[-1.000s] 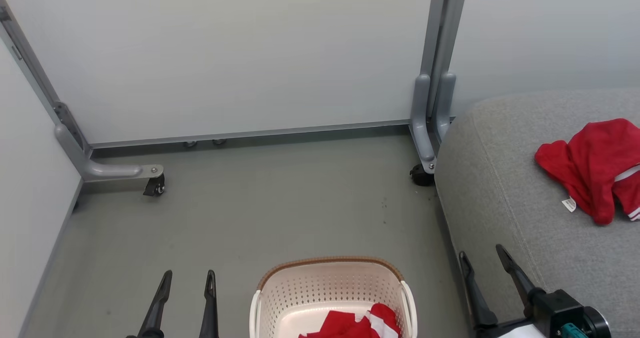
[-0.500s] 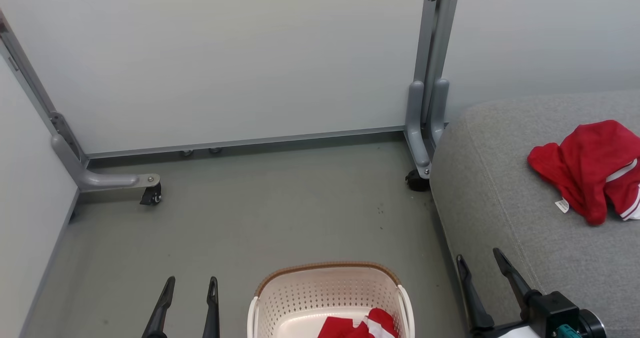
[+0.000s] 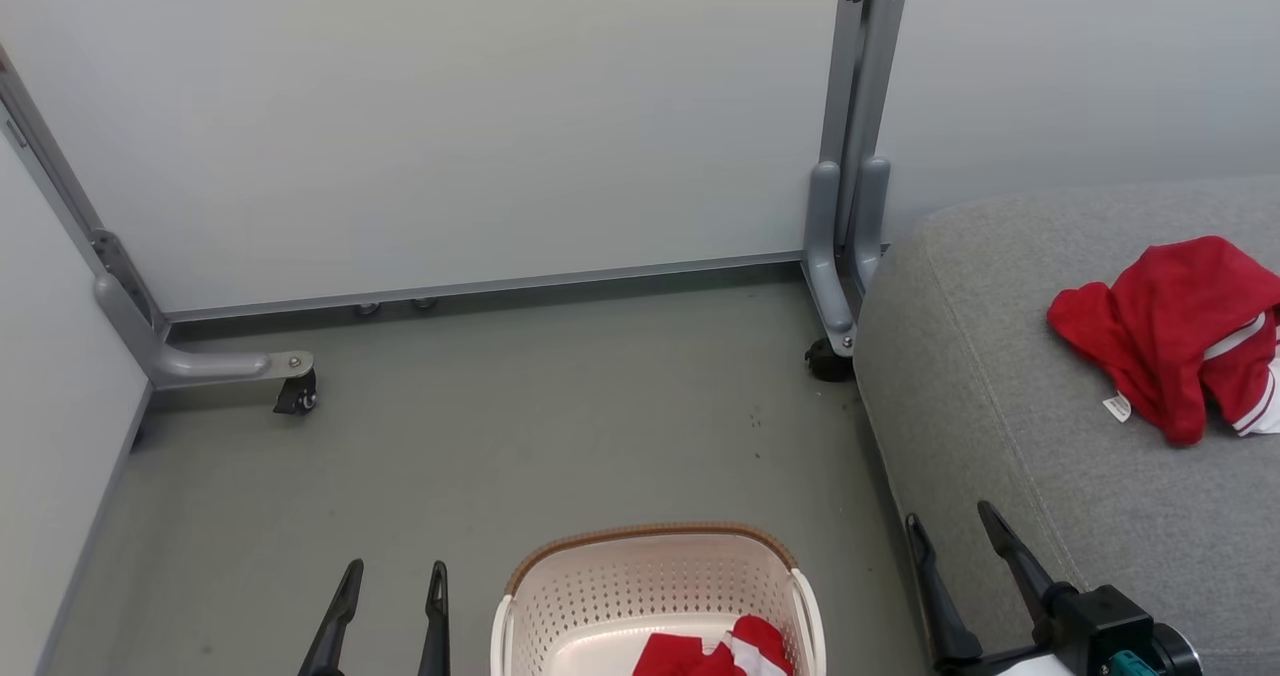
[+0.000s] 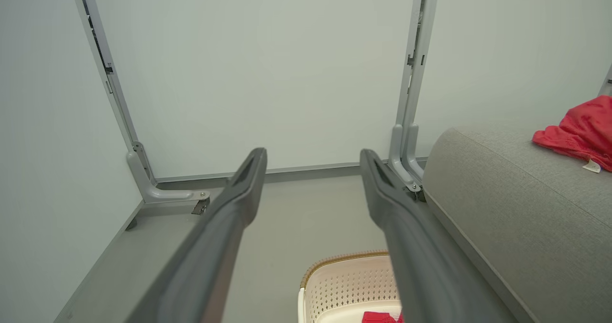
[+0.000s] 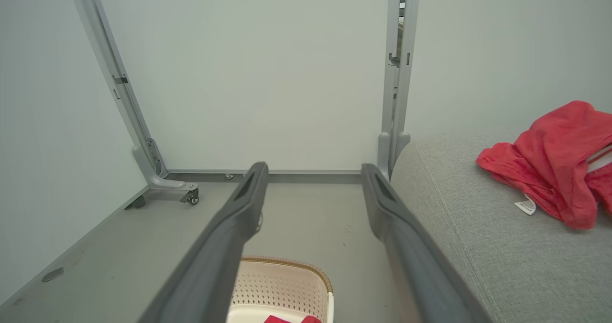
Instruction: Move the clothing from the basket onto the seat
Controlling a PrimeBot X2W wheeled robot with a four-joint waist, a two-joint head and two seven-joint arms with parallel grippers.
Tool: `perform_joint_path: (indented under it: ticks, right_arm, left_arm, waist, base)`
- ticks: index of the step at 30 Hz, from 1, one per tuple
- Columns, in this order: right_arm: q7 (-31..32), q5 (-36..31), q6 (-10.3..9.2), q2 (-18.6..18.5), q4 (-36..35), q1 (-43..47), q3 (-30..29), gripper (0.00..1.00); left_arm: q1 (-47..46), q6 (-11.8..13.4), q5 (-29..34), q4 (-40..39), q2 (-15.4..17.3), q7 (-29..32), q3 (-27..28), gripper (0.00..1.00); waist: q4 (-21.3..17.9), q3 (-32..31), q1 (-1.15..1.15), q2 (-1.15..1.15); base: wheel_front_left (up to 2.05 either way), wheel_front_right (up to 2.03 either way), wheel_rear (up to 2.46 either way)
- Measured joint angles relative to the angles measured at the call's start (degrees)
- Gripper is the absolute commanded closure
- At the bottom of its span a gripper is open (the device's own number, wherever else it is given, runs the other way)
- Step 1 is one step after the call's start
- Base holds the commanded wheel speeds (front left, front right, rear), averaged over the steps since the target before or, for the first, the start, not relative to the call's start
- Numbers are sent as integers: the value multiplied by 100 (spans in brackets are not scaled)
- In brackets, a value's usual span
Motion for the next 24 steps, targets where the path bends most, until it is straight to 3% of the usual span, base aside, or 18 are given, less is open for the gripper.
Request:
perform_joint_path:
  ticks: [15,24]
  right_arm:
    - [-1,10,0,0,-27,-5,-11,0]
    - [-1,36,0,2,-98,-407,126,0]
  left_arm:
    - [0,-38,29,51,-2,0,-59,0]
    - [-248,-147,2,105,-2,0,-144,0]
  waist:
    - [-70,257,0,0]
    - [-165,760,0,0]
  base:
    - [0,0,0]
    - [0,0,0]
